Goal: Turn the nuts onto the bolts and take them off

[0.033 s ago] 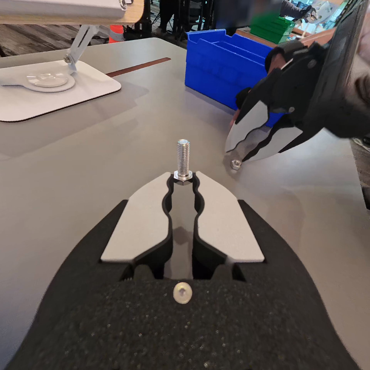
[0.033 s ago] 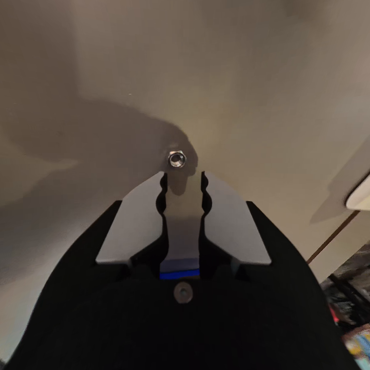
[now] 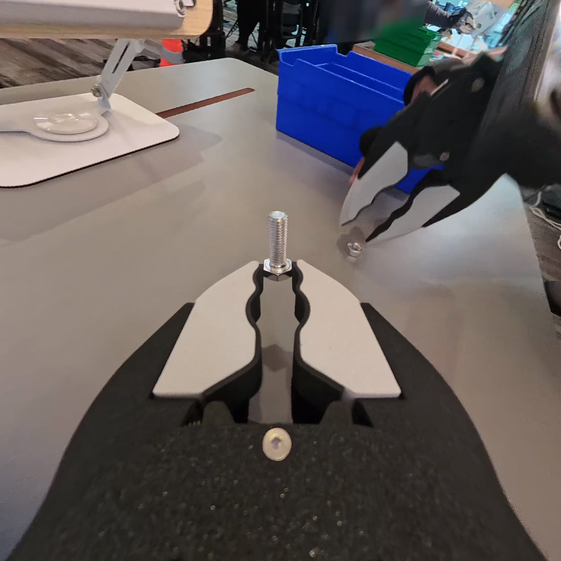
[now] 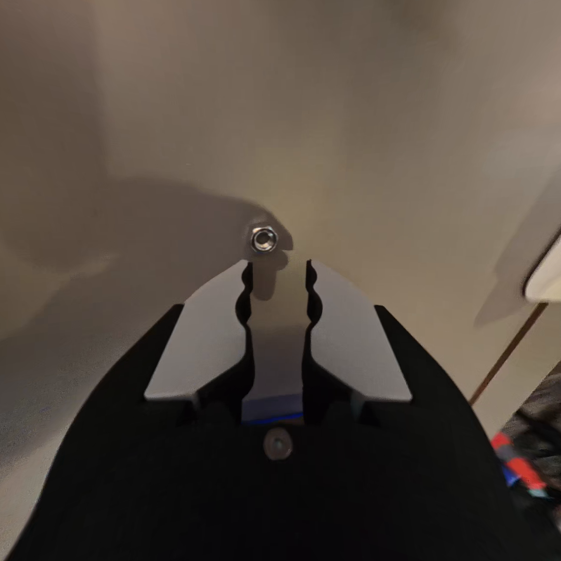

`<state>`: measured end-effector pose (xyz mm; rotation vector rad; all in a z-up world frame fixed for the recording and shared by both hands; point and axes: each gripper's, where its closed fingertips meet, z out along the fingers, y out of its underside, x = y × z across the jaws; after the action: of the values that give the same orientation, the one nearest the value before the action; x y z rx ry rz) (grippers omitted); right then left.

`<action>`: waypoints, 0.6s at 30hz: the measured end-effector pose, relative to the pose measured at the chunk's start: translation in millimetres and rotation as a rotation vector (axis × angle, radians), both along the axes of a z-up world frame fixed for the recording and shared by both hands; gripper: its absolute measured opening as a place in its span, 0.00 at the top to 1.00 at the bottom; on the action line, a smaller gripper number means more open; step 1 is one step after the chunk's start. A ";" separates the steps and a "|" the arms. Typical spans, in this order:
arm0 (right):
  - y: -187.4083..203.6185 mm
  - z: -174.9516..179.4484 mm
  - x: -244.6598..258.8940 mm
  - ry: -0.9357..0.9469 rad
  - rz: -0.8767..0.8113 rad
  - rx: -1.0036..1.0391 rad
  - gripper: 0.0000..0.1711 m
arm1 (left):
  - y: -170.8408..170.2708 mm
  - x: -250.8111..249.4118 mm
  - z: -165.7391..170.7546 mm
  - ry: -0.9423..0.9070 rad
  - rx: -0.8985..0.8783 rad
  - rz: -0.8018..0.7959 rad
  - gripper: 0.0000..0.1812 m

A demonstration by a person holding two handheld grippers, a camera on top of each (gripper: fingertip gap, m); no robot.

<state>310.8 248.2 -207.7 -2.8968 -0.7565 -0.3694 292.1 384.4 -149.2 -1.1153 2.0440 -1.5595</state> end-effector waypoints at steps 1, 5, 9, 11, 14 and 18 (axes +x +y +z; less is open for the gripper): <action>0.7 5.9 -0.7 0.008 -0.079 0.086 0.80 | -2.3 -2.1 0.2 -0.005 -0.001 -0.020 0.91; 3.6 28.8 -12.7 0.149 -0.548 0.551 0.79 | -7.1 -7.4 4.7 -0.018 -0.039 -0.073 0.91; -5.6 28.8 -17.9 0.337 -0.918 0.874 0.76 | -12.4 -12.3 7.9 -0.006 -0.091 -0.137 0.91; -7.2 20.1 -17.0 0.346 -1.003 0.912 0.76 | -12.9 -14.7 11.4 -0.016 -0.118 -0.160 0.91; 5.5 10.7 -21.8 0.391 -1.047 0.928 0.75 | -13.6 -16.8 12.9 -0.015 -0.134 -0.179 0.91; 9.0 5.8 -15.1 0.278 -1.049 0.897 0.77 | -18.2 -22.1 11.5 -0.010 -0.123 -0.216 0.91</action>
<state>295.7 257.2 -201.9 -2.1121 0.8282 -0.2612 270.0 366.2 -137.7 -0.9518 2.1465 -1.8117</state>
